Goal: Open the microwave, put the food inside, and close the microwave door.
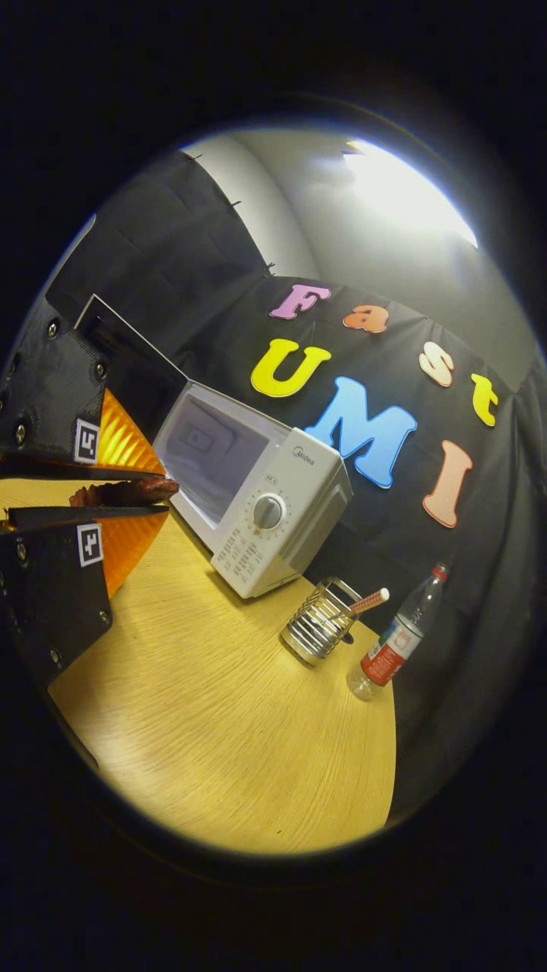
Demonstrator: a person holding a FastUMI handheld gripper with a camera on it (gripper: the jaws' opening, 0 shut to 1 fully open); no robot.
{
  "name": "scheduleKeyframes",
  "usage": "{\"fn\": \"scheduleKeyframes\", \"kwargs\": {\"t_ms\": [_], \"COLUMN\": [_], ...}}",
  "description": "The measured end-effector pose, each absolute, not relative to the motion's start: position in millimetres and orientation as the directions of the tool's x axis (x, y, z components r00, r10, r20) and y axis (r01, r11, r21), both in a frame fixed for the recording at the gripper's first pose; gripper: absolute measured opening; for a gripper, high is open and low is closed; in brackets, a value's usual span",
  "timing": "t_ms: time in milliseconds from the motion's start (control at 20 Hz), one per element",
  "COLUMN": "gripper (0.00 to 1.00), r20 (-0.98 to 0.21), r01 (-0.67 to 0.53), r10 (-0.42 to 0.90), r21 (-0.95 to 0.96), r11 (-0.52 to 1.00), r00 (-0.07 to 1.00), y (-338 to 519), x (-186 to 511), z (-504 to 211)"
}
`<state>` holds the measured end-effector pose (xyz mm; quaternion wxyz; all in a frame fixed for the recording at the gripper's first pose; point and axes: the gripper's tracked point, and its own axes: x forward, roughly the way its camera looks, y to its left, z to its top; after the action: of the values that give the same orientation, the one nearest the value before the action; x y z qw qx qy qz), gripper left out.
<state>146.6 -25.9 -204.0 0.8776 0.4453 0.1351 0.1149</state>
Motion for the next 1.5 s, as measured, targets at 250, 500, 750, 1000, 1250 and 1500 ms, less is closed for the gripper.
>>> {"fn": "scheduleKeyframes", "kwargs": {"t_ms": [250, 500, 750, 1000, 1250, 1500], "gripper": [0.14, 0.14, 0.14, 0.14, 0.14, 0.14], "r20": [-0.124, -0.133, -0.138, -0.173, -0.201, -0.223], "r01": [-0.11, -0.143, -0.164, -0.166, -0.139, -0.091], "r10": [0.345, 0.372, 0.371, 0.371, 0.323, 0.257], "r21": [0.803, 0.767, 0.72, 0.673, 0.613, 0.563], "r11": [0.586, 0.626, 0.675, 0.721, 0.778, 0.822], "r00": [0.93, 0.919, 0.919, 0.912, 0.925, 0.94], "y": [2, 42, 80, 118, 136, 141], "x": [158, 180, 210, 246, 285, 324], "z": [-186, -175, -169, -177, -190, -203]}}
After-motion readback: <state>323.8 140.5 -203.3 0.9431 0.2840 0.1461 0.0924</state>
